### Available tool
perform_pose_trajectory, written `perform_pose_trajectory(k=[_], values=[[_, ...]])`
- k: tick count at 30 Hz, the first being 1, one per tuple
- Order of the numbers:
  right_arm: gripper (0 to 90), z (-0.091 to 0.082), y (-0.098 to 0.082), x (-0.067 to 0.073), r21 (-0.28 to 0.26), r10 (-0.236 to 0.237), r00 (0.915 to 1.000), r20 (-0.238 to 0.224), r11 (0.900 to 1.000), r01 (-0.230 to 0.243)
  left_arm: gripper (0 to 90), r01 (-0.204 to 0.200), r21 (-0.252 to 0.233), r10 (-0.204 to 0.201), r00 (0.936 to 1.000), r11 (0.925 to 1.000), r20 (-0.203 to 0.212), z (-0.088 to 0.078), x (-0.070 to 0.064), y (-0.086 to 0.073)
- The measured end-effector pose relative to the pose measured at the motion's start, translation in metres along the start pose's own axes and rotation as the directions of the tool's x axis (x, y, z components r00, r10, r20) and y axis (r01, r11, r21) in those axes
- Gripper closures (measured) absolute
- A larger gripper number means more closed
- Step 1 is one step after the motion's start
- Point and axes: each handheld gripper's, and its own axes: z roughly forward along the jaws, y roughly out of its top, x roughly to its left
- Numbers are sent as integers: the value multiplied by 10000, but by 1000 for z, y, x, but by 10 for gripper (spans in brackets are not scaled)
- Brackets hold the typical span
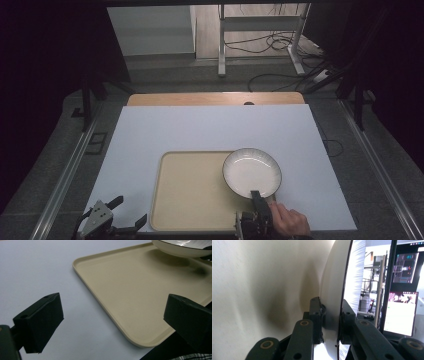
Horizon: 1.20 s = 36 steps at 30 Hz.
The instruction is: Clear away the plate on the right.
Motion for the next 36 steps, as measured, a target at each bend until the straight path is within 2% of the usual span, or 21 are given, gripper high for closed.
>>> perform_pose_trajectory(k=[2, 3, 5, 6, 9, 10, 19, 21, 22, 25, 32, 33, 34, 36], values=[[770, -2, 5, 1, 48, -76, 10000, 5, 10000, 76, 23, 1, -1, -1, 10000, 10000, 1, 0, 0, 0], [770, 2, 5, 2, -409, 20, 10000, -25, 9992, -21, 23, -4, 4, 4, 10000, 10000, -1, 0, 0, 0], [770, -2, 11, 2, 36, -229, 9997, 45, 9997, 229, 23, -8, 7, 8, 10000, 10000, -5, 0, 0, 0], [770, 0, 11, 3, -348, -106, 9999, -44, 9993, 105, 23, -5, 6, 5, 10000, 10000, -4, 0, 0, 0], [769, -2, 18, 4, -246, -277, 9996, -61, 9993, 276, 23, 3, -4, -3, 10000, 10000, 3, 0, 0, 0], [769, 0, 19, 4, -491, -235, 9997, -71, 9985, 231, 23, -2, -2, 2, 10000, 10000, 2, 0, 0, 0], [768, 1, 38, 8, -950, -509, 9987, -92, 9942, 498, 23, -2, -3, 2, 10000, 10000, 5, 0, 0, 0], [768, 1, 42, 10, -973, -476, 9988, -140, 9942, 460, 23, 7, -8, -7, 10000, 10000, 7, 0, 0, 0], [768, 1, 44, 9, -1045, -642, 9978, -139, 9926, 624, 23, 14, -13, -14, 10000, 10000, 9, 0, 0, 0], [768, 2, 50, 12, -1108, -629, 9978, -187, 9920, 604, 22, 5, -8, -5, 10000, 10000, 10, 0, 0, 0], [766, 7, 62, 16, -1316, -991, 9948, -217, 9867, 954, 22, 14, -15, -14, 10000, 10000, 13, 0, 0, 0], [766, 5, 64, 17, -1128, -1003, 9946, -278, 9889, 965, 22, 12, -20, -12, 10000, 10000, 17, 0, 0, 0], [765, 8, 65, 17, -1344, -1047, 9943, -210, 9858, 1010, 22, 17, -17, -17, 10000, 10000, 13, 0, 0, 0], [765, 9, 67, 18, -1312, -1005, 9947, -222, 9866, 967, 22, 15, -21, -15, 10000, 10000, 15, 0, 0, 0]])
